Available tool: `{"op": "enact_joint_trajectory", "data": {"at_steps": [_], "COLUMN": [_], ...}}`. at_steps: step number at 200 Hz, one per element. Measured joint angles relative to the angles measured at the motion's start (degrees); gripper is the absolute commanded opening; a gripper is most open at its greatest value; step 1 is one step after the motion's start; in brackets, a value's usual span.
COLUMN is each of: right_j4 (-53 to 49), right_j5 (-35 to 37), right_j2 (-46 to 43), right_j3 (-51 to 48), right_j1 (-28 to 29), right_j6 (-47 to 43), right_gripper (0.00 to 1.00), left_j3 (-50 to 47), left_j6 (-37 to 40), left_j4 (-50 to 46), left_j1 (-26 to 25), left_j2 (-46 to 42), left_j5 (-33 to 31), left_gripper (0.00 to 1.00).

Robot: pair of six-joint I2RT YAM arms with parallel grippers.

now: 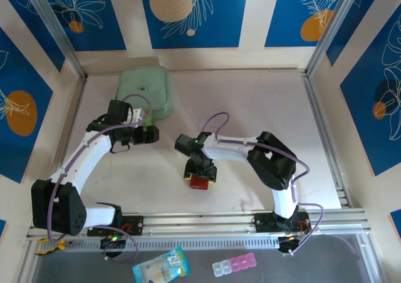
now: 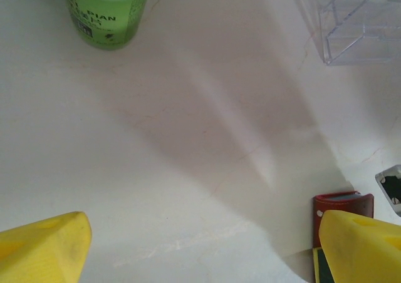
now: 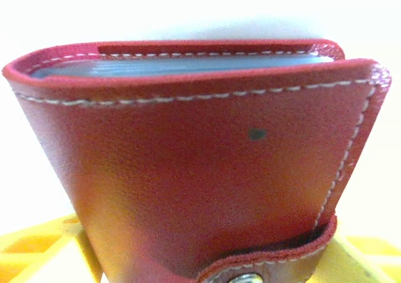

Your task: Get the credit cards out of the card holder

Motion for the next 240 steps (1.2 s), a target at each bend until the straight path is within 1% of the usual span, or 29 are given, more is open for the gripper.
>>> {"op": "enact_joint_trajectory", "data": {"at_steps": [19,40,68,92,118,143,165,193,219,240], "right_j4": [0.4,0.8,1.7,1.7,2.2,3.2,3.7,4.5,4.4,4.4], "right_j5": [-0.6,-0.4,-0.1,0.1,0.1,-0.6,-1.5,-2.1,-2.2,-2.3], "right_j2": [0.0,0.0,0.0,0.1,0.1,0.4,1.0,1.2,1.2,1.0], "right_j3": [0.2,0.6,1.2,2.1,3.2,3.3,3.2,3.0,2.9,2.9], "right_j1": [-1.6,-3.8,-7.4,-10.6,-12.8,-13.0,-12.7,-12.3,-12.2,-12.1], "right_j6": [-2.5,-5.9,-11.2,-16.2,-19.8,-21.5,-21.7,-21.4,-20.3,-19.8], "right_gripper": [0.7,0.7,0.7,0.71,0.71,0.71,0.74,0.74,0.81,0.82], "left_j3": [-0.9,-3.4,-6.4,-7.7,-9.4,-11.0,-11.9,-12.7,-12.8,-12.8], "left_j6": [-2.2,-5.8,-11.3,-15.8,-19.8,-23.1,-25.1,-26.9,-27.8,-28.0], "left_j4": [1.4,4.5,8.9,13.5,17.7,20.6,22.6,24.4,25.7,25.9], "left_j1": [-0.3,-2.1,-7.0,-11.3,-14.1,-15.8,-17.2,-18.5,-18.9,-19.1], "left_j2": [-0.1,-0.4,-0.3,0.7,1.9,2.5,3.0,4.4,6.1,6.7], "left_j5": [0.8,1.4,1.1,-0.4,-1.9,-2.5,-2.7,-2.7,-2.6,-2.2], "left_gripper": [0.93,0.92,0.92,0.91,0.91,0.89,0.88,0.87,0.87,0.87]}}
